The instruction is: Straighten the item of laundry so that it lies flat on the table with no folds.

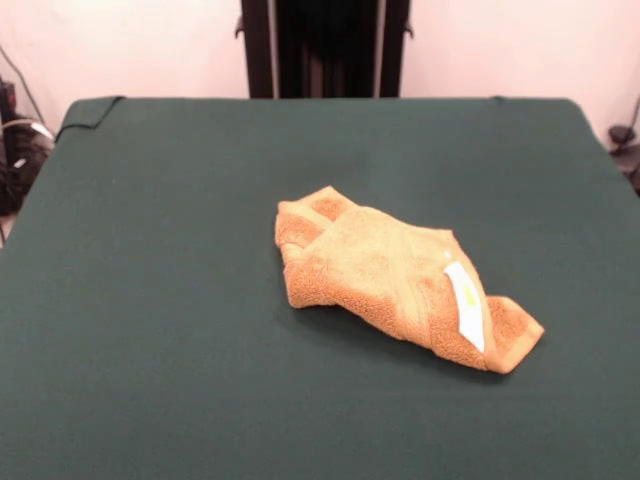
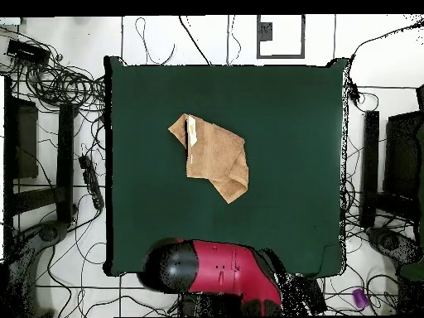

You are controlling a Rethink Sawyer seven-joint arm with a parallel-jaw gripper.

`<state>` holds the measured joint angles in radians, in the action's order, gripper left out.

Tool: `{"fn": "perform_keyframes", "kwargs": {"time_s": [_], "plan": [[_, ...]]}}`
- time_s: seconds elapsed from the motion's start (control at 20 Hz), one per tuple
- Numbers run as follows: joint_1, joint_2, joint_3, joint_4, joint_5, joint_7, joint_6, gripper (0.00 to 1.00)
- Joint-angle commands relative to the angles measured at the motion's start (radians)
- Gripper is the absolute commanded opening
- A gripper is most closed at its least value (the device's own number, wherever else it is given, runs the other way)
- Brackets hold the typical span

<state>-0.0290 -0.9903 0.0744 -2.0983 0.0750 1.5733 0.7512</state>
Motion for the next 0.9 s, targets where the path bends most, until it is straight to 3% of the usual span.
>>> {"fn": "perform_keyframes", "kwargs": {"time_s": [0.05,0.5,0.9], "plan": [[0.007,0.242,0.012,0.059,0.054,0.243,-0.128,1.0],[0.02,0.386,0.002,0.057,0.004,0.228,-0.238,1.0],[0.048,0.527,-0.008,0.115,-0.037,0.241,-0.325,1.0]]}}
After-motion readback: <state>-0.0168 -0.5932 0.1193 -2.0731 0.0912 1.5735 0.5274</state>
